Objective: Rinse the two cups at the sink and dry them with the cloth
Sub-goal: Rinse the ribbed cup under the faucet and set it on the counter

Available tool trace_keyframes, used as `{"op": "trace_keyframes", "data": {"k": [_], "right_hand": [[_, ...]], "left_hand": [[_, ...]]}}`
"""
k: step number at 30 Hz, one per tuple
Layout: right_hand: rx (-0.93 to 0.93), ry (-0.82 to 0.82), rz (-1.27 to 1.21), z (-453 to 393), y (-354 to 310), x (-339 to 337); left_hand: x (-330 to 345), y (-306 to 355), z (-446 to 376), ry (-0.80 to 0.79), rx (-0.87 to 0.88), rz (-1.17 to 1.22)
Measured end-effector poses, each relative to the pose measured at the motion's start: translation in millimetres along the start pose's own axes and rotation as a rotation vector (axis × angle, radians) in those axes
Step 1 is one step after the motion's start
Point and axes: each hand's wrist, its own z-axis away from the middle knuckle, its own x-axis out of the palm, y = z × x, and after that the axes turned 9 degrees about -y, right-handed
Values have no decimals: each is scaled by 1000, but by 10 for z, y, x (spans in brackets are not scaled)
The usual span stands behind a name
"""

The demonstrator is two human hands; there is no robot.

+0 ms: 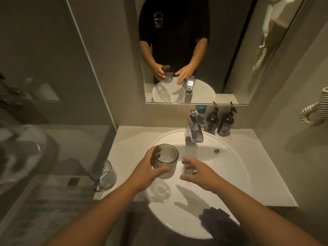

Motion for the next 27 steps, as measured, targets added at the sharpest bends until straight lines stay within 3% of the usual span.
{"op": "trace_keyframes", "data": {"k": [3,11,27], "right_hand": [[-129,-21,-31,-127,-363,162],[-252,-58,89,-599,-863,447],[-306,-255,319,-2275,-895,526]], "left_hand": [[-53,-78,188,42,6,92],[-535,-261,380,206,-107,-63],[-737,-883,-456,585,-275,171]]}}
